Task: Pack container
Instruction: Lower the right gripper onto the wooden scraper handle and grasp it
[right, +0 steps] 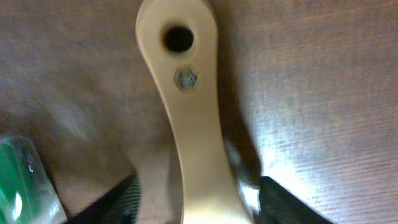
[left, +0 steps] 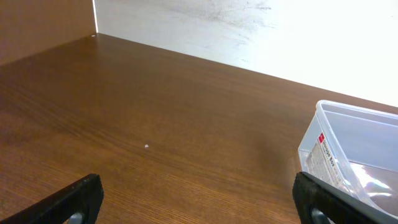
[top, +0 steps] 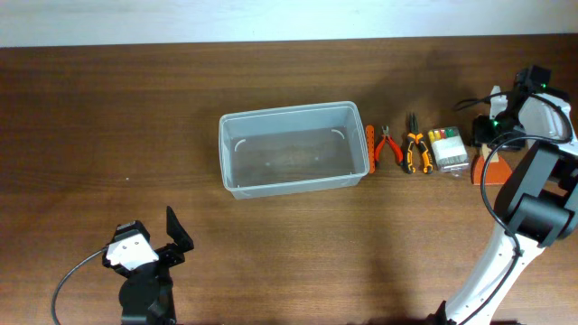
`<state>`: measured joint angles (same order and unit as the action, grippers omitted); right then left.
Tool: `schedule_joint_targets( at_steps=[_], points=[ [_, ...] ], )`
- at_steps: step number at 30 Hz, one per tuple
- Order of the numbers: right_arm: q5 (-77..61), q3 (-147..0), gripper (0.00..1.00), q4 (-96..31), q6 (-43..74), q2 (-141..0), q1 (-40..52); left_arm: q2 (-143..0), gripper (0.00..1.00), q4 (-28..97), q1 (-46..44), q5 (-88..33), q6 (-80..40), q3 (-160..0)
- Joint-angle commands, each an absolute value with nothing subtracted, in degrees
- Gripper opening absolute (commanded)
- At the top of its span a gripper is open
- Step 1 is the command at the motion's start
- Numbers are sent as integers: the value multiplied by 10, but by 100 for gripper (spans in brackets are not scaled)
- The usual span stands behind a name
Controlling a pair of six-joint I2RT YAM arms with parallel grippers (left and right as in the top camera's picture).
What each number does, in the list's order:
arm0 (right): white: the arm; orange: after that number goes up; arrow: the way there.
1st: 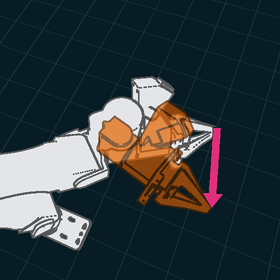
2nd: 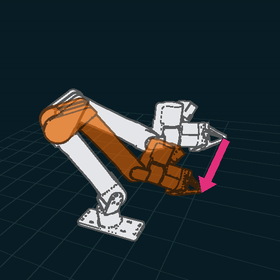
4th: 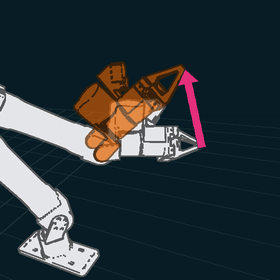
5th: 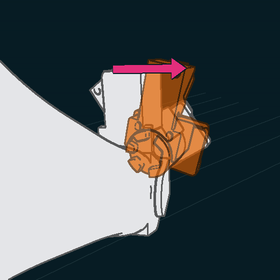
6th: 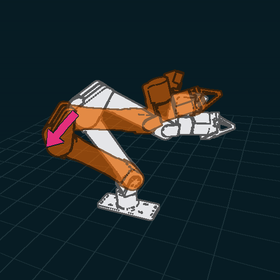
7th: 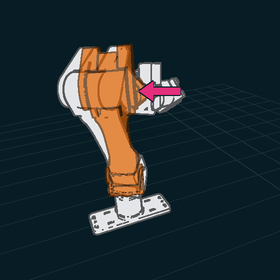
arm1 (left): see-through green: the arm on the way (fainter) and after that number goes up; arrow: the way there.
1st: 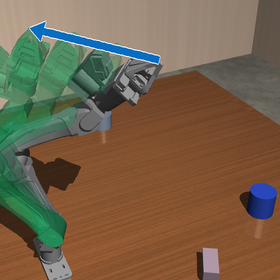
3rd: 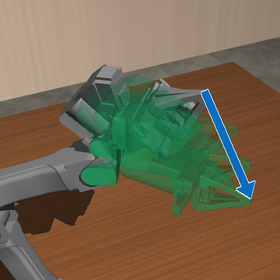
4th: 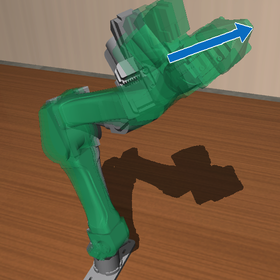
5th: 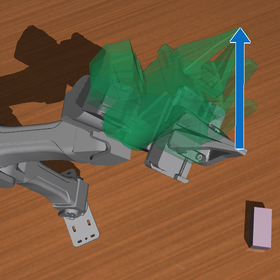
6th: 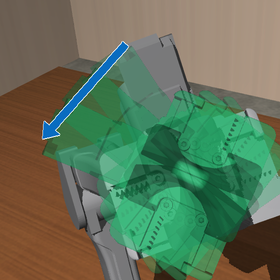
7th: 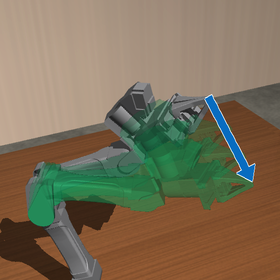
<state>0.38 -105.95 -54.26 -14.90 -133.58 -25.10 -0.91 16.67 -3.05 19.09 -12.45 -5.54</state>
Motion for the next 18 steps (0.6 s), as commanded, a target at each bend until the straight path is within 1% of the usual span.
schedule_joint_targets(
  at_steps=[1,6,8,9,11,18],
  points=[
    [44,-1047,64,-556,-141,-1355,-253,-7,99,167,-33,193,-119,-53],
    [43,-1046,63,-566,-141,-1355,-253,-7,99,167,-33,193,-119,-53],
    [43,-1046,53,-566,-141,-1355,-253,-7,99,167,-33,193,-119,-53],
    [43,-1044,45,-565,-141,-1355,-253,-7,99,167,-33,193,-119,-53],
    [43,-1043,38,-566,-141,-1355,-253,-7,99,167,-33,193,-119,-53],
    [43,-1037,36,-566,-115,-1355,-253,-7,99,167,-33,193,-119,-53]
  ],
)
